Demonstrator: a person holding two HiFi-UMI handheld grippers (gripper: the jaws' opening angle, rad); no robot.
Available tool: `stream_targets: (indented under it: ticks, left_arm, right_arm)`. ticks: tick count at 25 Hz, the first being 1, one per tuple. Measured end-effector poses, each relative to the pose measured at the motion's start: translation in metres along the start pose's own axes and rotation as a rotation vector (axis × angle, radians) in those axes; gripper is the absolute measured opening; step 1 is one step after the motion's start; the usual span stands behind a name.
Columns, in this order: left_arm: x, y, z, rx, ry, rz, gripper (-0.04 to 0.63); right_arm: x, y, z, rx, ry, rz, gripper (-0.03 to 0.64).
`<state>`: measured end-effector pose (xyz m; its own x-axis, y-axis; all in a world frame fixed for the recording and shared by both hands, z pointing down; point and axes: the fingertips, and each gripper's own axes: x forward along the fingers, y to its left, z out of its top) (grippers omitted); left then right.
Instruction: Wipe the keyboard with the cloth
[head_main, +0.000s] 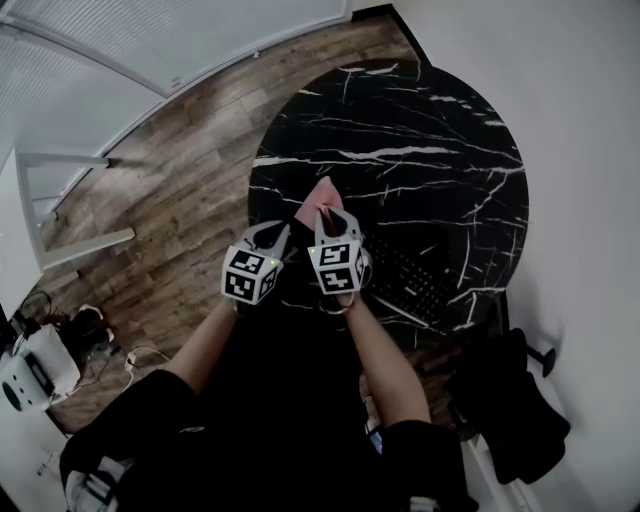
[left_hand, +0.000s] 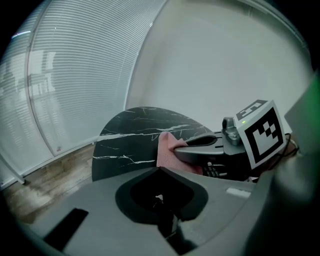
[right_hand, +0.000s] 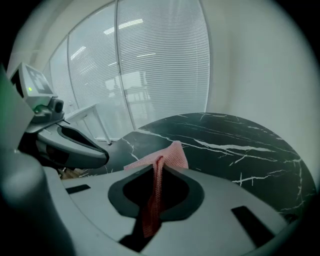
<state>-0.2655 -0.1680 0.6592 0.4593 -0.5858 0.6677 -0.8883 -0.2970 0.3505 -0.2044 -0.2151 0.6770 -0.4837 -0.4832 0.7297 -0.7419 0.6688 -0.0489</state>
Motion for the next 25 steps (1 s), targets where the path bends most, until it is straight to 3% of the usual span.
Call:
stream_targets:
  ticks: [9,17,25]
  left_arm:
    - [-0.014,0.005,-0.004,-0.025,-0.023,0.037,0.0]
    - [-0.035,0.017,-0.013,-0.068,-0.048,0.106,0.0]
    - [-0.049,0.012,-0.028,-0.081,-0.044,0.14,0.0]
  right_arm:
    - [0.011,0.012,0.01,-0.025,0.007,0.053,0.017]
    - [-0.014,0.06,0.053,-0.038,-0.13,0.191,0.015]
    - [-0.022,0.08,0.015,-0.044,-0.065,0.221,0.015]
